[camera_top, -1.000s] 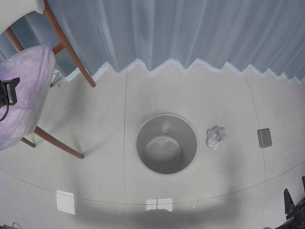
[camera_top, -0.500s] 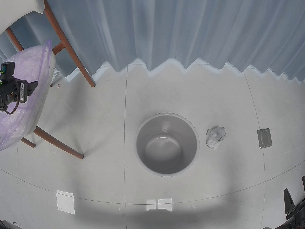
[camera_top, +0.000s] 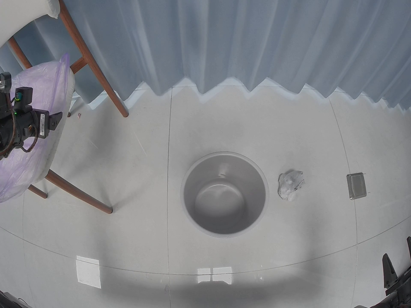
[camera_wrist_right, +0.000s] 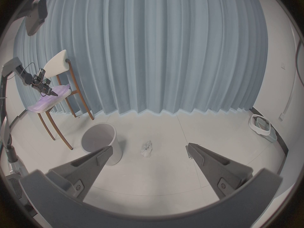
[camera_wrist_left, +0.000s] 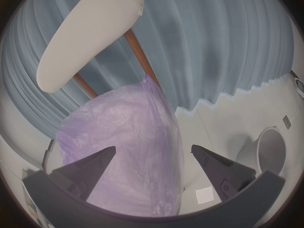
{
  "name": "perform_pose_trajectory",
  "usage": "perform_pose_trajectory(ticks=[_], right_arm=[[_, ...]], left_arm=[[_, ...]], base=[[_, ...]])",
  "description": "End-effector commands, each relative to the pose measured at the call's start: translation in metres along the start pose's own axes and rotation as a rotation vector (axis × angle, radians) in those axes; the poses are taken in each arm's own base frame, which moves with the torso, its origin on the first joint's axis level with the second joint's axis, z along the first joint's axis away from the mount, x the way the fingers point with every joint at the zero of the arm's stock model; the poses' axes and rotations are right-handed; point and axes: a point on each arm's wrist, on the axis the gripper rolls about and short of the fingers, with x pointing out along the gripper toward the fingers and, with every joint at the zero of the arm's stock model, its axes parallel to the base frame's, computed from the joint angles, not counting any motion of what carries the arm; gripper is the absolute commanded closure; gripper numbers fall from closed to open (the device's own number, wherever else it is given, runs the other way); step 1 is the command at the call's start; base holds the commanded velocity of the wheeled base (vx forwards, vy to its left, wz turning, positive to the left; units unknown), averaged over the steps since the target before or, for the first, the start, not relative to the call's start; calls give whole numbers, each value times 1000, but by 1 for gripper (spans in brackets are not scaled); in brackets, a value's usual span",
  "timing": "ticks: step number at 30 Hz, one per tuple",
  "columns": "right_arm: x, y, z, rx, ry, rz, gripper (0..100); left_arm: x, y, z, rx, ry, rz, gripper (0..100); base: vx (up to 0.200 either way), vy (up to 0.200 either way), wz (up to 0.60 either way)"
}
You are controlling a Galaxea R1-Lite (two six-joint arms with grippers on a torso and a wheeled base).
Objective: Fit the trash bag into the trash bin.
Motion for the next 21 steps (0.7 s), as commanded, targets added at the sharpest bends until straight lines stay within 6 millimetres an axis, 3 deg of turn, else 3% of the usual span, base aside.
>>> perform_pose_trajectory(ticks=[1,12,13,21], right_arm=[[0,0,-5,-1,2,0,0],[0,0,-5,-1,2,0,0],[0,0,-5,-1,2,0,0],[0,0,-5,-2,2,0,0]], left_arm=[[16,-6,-8,6,30,-12,0],[50,-17,-20,33,17,-16,0],[51,-18,-22,33,22,-16,100],[53,-14,-16,21,-20,-3,100]], base=[[0,0,0],[0,0,0],[0,0,0],[0,0,0]])
